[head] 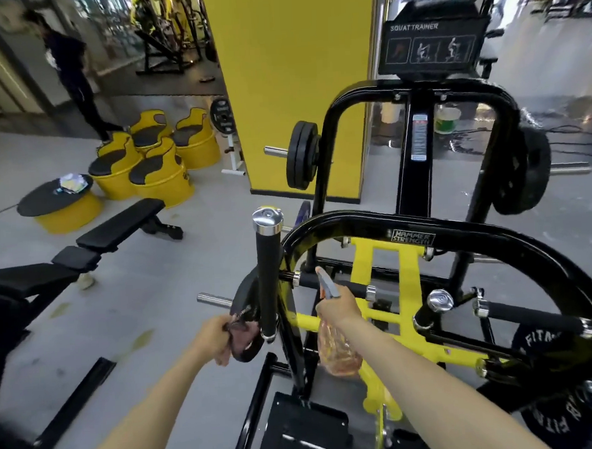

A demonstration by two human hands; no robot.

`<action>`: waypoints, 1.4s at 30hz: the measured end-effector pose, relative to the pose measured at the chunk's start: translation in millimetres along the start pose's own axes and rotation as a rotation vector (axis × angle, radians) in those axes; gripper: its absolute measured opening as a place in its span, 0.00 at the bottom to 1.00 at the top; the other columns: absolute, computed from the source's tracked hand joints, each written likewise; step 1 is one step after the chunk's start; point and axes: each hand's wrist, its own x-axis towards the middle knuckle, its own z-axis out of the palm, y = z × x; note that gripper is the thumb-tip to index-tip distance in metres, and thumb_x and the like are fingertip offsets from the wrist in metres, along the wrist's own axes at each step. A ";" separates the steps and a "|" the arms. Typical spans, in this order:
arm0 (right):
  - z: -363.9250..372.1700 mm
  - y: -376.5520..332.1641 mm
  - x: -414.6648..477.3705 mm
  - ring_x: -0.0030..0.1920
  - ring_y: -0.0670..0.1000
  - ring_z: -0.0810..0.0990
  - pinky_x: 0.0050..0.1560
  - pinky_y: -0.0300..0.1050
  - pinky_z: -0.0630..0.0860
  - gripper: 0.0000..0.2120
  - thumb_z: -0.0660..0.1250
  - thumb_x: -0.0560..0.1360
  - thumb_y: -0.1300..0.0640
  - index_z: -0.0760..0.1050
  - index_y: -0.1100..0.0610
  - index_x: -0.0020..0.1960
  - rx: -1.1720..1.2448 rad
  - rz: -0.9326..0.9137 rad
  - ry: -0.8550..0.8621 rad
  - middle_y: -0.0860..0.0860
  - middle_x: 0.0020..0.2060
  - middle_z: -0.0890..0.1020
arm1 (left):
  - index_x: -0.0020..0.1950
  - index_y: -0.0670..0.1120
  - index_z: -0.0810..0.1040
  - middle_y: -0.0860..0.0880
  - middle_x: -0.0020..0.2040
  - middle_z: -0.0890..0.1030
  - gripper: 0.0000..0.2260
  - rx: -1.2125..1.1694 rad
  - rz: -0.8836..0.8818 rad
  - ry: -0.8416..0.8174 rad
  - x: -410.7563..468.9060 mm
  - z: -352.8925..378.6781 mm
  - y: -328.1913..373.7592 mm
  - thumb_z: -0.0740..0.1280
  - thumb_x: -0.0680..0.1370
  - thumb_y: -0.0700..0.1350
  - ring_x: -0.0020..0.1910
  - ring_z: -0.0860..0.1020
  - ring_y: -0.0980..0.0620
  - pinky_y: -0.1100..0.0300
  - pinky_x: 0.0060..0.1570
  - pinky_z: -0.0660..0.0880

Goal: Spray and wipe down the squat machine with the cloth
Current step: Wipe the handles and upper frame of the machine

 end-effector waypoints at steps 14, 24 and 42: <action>47.9 -4.9 23.4 0.30 0.50 0.72 0.29 0.50 0.66 0.21 0.61 0.67 0.58 0.74 0.44 0.58 -0.112 -0.297 0.254 0.45 0.30 0.76 | 0.46 0.44 0.78 0.49 0.18 0.71 0.19 -0.804 0.069 0.193 102.4 -12.1 79.6 0.52 0.73 0.26 0.17 0.67 0.58 0.66 0.21 0.64; 63.5 -24.5 15.0 0.48 0.47 0.64 0.43 0.53 0.71 0.12 0.66 0.69 0.77 0.68 0.79 0.50 0.003 -0.193 0.366 0.71 0.43 0.74 | 0.35 0.45 0.75 0.45 0.28 0.74 0.16 -0.653 0.018 0.073 147.9 3.7 46.6 0.55 0.76 0.30 0.30 0.72 0.46 0.56 0.33 0.70; 75.9 -12.4 26.9 0.46 0.52 0.73 0.46 0.45 0.69 0.11 0.69 0.70 0.71 0.71 0.61 0.47 0.078 -0.088 0.435 0.54 0.40 0.75 | 0.37 0.40 0.75 0.48 0.27 0.76 0.11 -0.937 -0.192 0.149 68.1 -21.5 74.4 0.58 0.74 0.29 0.27 0.74 0.55 0.66 0.26 0.71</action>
